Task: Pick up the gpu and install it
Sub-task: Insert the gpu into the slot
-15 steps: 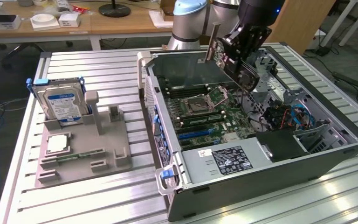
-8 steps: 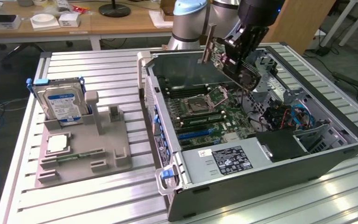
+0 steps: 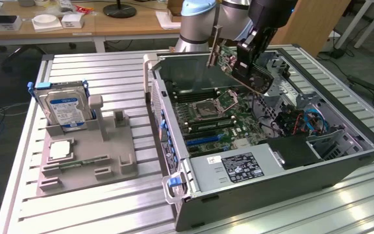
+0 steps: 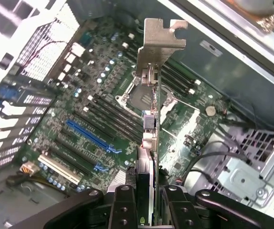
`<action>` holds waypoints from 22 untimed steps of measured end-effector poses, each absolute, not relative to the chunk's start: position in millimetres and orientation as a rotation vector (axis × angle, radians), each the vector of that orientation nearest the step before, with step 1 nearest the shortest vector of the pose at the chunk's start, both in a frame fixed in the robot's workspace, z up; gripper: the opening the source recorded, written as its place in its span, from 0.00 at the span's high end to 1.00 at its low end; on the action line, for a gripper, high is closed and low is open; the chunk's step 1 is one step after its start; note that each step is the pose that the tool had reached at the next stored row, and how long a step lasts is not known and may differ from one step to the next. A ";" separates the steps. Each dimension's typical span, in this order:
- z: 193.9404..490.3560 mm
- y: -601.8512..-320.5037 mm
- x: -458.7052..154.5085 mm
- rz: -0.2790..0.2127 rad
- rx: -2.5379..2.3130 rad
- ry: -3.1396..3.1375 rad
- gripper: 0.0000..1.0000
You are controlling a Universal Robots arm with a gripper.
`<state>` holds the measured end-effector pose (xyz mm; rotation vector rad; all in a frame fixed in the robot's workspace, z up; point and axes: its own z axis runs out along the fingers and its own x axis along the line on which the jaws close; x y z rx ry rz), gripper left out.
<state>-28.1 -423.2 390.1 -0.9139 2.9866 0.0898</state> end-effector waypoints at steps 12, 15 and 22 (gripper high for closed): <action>389.7 -423.2 -28.1 0.092 -1.166 2.903 0.73; 389.6 -423.3 -28.1 0.092 -1.225 2.880 0.73; 389.2 -423.3 -28.1 0.093 -1.367 2.818 0.73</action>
